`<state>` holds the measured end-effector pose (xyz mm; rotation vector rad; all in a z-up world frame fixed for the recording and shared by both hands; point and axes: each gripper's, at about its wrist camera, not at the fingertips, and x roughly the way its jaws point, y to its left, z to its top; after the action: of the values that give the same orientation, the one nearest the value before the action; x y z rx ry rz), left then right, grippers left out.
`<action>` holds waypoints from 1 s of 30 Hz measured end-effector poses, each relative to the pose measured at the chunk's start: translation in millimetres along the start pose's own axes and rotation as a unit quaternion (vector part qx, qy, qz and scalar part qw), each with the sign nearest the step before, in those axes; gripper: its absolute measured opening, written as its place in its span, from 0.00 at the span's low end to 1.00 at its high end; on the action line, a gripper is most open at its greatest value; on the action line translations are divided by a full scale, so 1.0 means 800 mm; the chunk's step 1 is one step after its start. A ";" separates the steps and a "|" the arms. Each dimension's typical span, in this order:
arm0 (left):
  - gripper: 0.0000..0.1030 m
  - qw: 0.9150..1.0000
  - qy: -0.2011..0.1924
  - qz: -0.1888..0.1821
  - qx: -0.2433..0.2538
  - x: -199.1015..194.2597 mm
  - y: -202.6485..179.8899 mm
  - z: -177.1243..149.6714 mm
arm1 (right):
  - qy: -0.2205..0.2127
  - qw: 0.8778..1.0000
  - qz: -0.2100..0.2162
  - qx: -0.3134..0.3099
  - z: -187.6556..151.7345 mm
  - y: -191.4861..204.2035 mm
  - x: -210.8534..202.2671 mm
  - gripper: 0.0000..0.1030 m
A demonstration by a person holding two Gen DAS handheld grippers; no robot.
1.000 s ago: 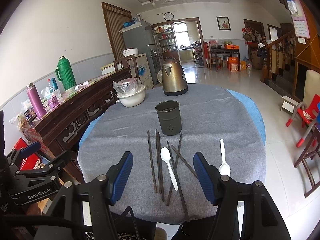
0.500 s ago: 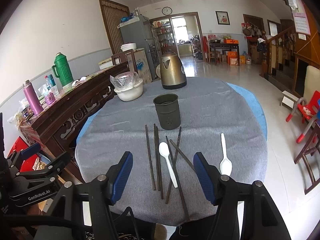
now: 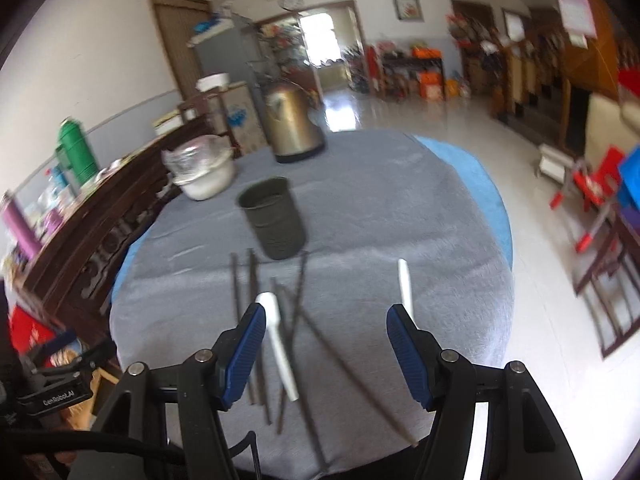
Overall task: Organize utensils
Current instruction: 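Close the right gripper on a white spoon while the left gripper approaches the other spoon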
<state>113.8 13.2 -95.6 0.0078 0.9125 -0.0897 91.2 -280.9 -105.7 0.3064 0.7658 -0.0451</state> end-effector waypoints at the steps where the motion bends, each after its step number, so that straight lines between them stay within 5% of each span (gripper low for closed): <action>1: 1.00 1.000 0.012 -0.001 -0.005 0.013 0.001 0.004 | 0.008 1.000 -0.003 0.012 0.004 -0.012 0.010 0.64; 6: 1.00 0.998 0.046 -0.027 -0.018 0.053 -0.015 0.013 | 0.042 0.998 -0.013 0.050 0.012 -0.057 0.054 0.63; 11: 1.00 0.996 0.071 -0.058 0.019 0.074 -0.068 0.014 | 0.072 0.994 -0.011 0.076 0.017 -0.094 0.093 0.40; 13: 0.98 0.995 0.073 -0.063 0.040 0.080 -0.089 0.016 | 0.085 0.993 -0.007 0.085 0.019 -0.109 0.111 0.39; 24: 0.53 0.982 0.128 -0.127 0.052 0.102 -0.129 0.026 | 0.162 0.986 -0.031 0.035 0.036 -0.100 0.188 0.39; 30: 0.52 0.974 0.154 -0.157 0.062 0.121 -0.156 0.031 | 0.162 0.985 -0.059 0.005 0.037 -0.091 0.195 0.26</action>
<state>182.2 -119.0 -152.6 -0.0069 1.2127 -0.4494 212.7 -347.9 -211.7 0.2815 1.1078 -0.1123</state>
